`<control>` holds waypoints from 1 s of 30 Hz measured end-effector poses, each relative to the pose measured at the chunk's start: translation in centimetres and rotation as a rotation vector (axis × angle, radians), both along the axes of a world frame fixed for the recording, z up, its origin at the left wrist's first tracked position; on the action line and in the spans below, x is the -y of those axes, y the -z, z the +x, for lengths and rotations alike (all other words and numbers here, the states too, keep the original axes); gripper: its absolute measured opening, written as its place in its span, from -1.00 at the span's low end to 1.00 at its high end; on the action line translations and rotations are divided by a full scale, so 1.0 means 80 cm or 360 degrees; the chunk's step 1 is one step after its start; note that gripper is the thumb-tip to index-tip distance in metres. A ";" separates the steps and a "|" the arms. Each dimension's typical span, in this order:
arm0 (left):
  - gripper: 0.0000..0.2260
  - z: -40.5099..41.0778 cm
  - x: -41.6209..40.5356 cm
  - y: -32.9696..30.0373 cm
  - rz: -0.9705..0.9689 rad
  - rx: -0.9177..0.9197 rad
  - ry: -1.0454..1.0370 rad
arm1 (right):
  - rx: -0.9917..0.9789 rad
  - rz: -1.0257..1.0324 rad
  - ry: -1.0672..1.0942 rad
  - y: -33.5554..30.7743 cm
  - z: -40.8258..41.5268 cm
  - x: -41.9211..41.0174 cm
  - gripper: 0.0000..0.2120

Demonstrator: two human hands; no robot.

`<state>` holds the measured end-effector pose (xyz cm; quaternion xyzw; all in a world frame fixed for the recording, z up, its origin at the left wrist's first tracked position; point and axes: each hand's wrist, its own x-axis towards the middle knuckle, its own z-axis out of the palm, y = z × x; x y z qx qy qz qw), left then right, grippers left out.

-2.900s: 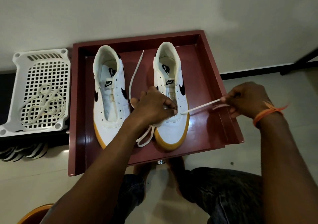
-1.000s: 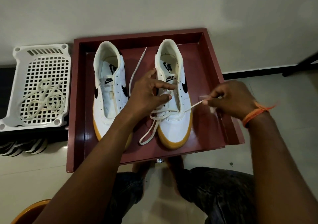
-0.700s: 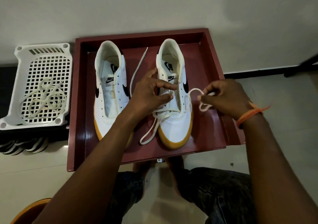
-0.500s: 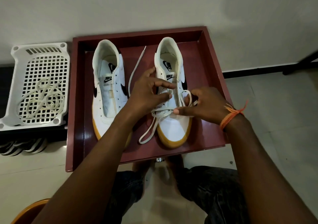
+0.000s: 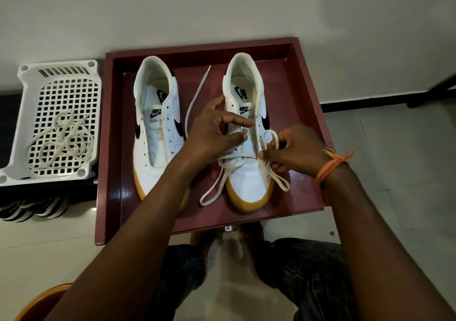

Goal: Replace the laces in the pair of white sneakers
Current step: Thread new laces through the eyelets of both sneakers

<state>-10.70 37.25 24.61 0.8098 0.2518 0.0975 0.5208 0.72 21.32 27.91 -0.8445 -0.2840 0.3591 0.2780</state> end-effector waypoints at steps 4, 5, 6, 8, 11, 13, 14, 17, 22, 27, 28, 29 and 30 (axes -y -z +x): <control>-0.71 0.000 -0.002 0.001 0.0025 0.0017 0.0012 | -0.0057 0.0074 0.0212 0.001 0.003 0.001 -0.85; -0.71 0.000 -0.003 0.003 0.0027 0.0021 0.0015 | -0.0003 0.0112 0.0314 0.003 0.008 0.004 -0.83; -0.71 0.001 -0.003 0.005 0.0016 0.0031 0.0020 | 0.0058 0.0170 0.0449 0.004 0.016 0.008 -0.83; -0.71 0.000 -0.004 0.008 -0.0033 0.0062 0.0034 | 0.0233 0.0274 0.0708 0.005 0.036 0.020 -0.88; -0.69 0.001 -0.006 0.012 -0.0050 0.0063 0.0042 | 0.0566 0.0248 0.0777 0.000 0.055 0.033 -0.85; -0.70 0.002 -0.007 0.013 -0.0068 0.0057 0.0044 | 0.0546 0.0246 0.0667 0.003 0.052 0.029 -0.83; -0.70 0.002 -0.008 0.015 -0.0085 0.0065 0.0041 | 0.0507 0.0242 0.0560 0.007 0.048 0.025 -0.84; -0.69 0.001 -0.008 0.015 -0.0114 0.0091 0.0025 | 0.0375 0.0090 0.0146 0.018 0.025 0.010 -0.85; -0.69 0.002 -0.004 0.010 -0.0077 0.0074 0.0024 | 0.0289 -0.0009 -0.0194 0.011 0.009 0.002 -0.80; -0.69 0.002 -0.003 0.007 -0.0079 0.0035 0.0009 | 0.0291 -0.0051 -0.0281 0.012 0.012 0.006 -0.80; -0.69 0.002 -0.002 0.007 -0.0074 0.0033 0.0006 | 0.0309 -0.0051 -0.0292 0.013 0.011 0.006 -0.80; -0.70 0.002 -0.002 0.006 -0.0071 0.0035 0.0004 | 0.0319 -0.0050 -0.0297 0.014 0.012 0.006 -0.80; -0.70 0.002 -0.001 0.005 -0.0070 0.0032 0.0006 | 0.0317 -0.0047 -0.0295 0.015 0.012 0.005 -0.80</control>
